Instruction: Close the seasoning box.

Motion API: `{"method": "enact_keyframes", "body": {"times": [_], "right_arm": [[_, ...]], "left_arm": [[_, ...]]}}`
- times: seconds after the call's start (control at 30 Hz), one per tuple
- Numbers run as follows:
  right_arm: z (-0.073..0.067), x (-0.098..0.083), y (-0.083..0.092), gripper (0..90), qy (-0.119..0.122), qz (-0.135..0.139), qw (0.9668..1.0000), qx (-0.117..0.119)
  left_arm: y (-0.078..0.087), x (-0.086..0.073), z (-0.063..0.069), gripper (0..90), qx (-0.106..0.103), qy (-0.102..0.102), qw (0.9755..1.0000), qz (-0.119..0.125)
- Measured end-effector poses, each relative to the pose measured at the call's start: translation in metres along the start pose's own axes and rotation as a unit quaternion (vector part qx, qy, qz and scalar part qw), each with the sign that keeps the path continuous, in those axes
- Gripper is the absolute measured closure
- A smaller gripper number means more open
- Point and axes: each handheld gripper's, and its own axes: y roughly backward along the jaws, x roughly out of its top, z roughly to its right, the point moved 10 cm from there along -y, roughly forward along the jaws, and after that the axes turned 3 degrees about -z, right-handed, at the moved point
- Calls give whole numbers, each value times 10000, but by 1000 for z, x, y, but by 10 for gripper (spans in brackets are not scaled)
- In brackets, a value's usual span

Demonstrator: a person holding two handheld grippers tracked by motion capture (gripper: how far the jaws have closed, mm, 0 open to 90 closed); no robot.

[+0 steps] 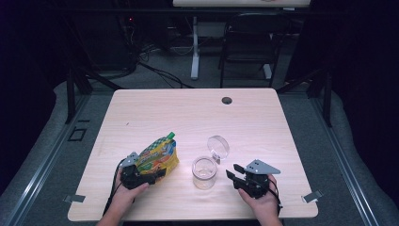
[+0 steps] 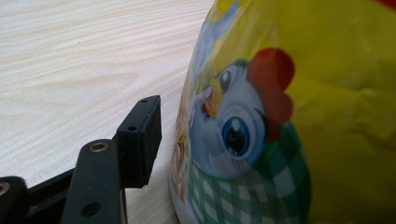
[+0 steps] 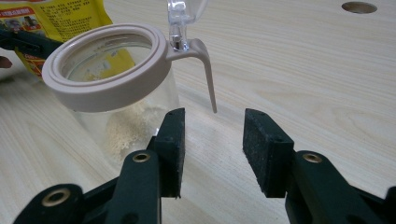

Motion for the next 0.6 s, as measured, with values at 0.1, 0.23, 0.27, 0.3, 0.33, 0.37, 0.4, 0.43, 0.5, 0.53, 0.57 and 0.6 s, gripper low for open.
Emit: {"method": "enact_keyframes", "body": {"times": [0.1,0.23,0.27,0.3,0.33,0.37,0.4,0.43,0.5,0.53,0.57,0.6], "right_arm": [[0,0,0,592,-11,12,10000,4],[0,0,-1,591,-13,10,10000,3],[0,0,-1,591,-13,14,10000,4],[0,0,-1,590,-10,11,10000,3],[0,0,0,590,-10,12,10000,5],[0,0,0,591,-10,14,10000,6],[0,0,0,590,-14,17,10000,7],[0,0,0,590,-1,-2,10000,1],[0,0,0,590,-1,-1,10000,2],[0,0,0,590,0,-1,10000,2],[0,0,0,589,1,-1,10000,1],[0,0,0,589,-1,-1,10000,3]], "left_arm": [[-1,-1,-1,395,22,-38,10000,-38],[-3,-3,0,395,17,-39,10000,-71],[-3,-4,0,395,18,-42,10000,-84],[-3,-4,0,395,15,-35,9999,-102],[-3,-5,0,395,11,-31,9999,-113],[-4,-5,0,395,5,-28,9999,-127],[-4,-6,0,395,7,-27,9999,-133],[-4,-6,0,394,3,-18,9999,-139],[-5,-7,-1,394,-5,-19,9999,-168],[-5,-7,-1,394,-11,-8,9999,-168],[-5,-8,-1,394,-22,-2,9998,-194],[-5,-9,-1,393,-29,9,9997,-229]]}}
